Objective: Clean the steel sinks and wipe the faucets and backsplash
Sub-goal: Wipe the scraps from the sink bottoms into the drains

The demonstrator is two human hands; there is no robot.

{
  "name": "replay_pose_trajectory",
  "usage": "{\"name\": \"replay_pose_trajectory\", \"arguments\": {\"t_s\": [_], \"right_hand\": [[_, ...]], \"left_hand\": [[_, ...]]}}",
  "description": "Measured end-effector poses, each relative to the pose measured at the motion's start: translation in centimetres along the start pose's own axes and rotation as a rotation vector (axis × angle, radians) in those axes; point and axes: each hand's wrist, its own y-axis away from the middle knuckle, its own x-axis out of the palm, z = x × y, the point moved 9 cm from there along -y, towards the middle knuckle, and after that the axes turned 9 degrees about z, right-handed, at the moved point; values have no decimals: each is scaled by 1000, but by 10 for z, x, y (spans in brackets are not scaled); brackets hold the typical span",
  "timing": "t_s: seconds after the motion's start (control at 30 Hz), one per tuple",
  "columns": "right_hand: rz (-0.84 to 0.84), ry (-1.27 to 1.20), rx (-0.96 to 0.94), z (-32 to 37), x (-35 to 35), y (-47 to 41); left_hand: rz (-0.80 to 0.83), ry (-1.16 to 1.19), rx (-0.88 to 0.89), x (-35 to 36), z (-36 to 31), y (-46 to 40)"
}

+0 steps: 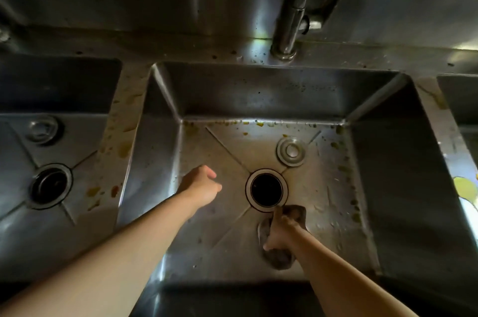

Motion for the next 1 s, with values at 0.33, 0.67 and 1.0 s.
{"name": "replay_pose_trajectory", "arguments": {"t_s": [0.33,0.67,1.0], "right_hand": [[-200,-180,-66,-20,-48,15],[-365,-346,-138,-88,-165,53],[-533,-483,-197,-117,-225,19]], "left_hand": [[68,-136,151,21,-62,-19],[57,-434,399,104,-176,-47],[-40,-766,388,150,-194,-98]]}}
